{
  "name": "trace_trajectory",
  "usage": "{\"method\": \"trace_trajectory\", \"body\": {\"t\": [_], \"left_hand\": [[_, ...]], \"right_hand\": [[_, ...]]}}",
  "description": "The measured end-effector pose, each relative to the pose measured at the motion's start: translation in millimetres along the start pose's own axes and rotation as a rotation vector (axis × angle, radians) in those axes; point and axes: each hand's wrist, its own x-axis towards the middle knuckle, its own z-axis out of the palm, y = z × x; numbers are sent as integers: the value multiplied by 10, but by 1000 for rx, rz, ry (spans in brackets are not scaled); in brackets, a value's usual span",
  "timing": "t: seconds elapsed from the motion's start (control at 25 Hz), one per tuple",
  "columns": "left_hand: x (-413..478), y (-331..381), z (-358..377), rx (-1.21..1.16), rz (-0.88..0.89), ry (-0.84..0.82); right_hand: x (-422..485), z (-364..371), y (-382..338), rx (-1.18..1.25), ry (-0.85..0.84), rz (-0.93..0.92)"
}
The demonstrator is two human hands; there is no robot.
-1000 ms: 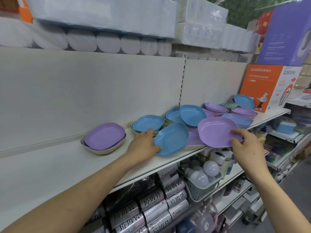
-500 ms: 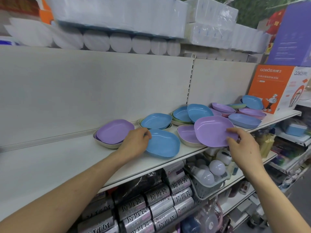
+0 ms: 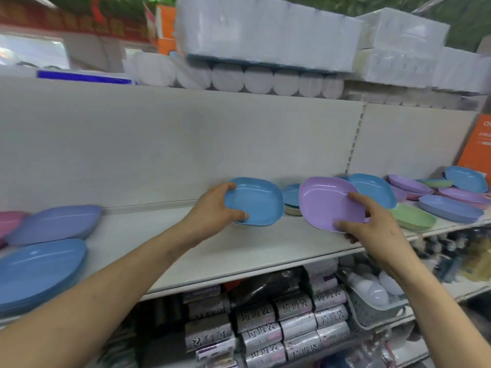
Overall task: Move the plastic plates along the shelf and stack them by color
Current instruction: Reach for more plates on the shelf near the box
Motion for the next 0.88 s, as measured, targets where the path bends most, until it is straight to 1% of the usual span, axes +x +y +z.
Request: {"method": "trace_trajectory", "body": {"t": [0.12,0.32,0.48,0.56,0.6,0.72,0.88], "left_hand": [[-277,-220,-546,23,-49,67],[-795,-595,-1560,101,-139,209],[-1248,-908,-2354,148,-220,309],[-1496,-1062,-2721,133,-259,362],[-1617,-1133,-2880,121,-278,381],[-1991,-1364,-3339,190,-339,460],[-2407,-1622,-3844,186,-410,543]], "right_hand": [[-106,444,-416,22,-100,-39],[-364,1262,-1083,142,-288,-132],[-629,1849,-1539,170,-375,-175],[-770,2127,-1745,179,-433,-198],[-833,2254,-1844,181,-455,-209],[-1016,2618,-2161,195,-498,-258],[-1278,3041,-2540,213,-560,-296]]}}
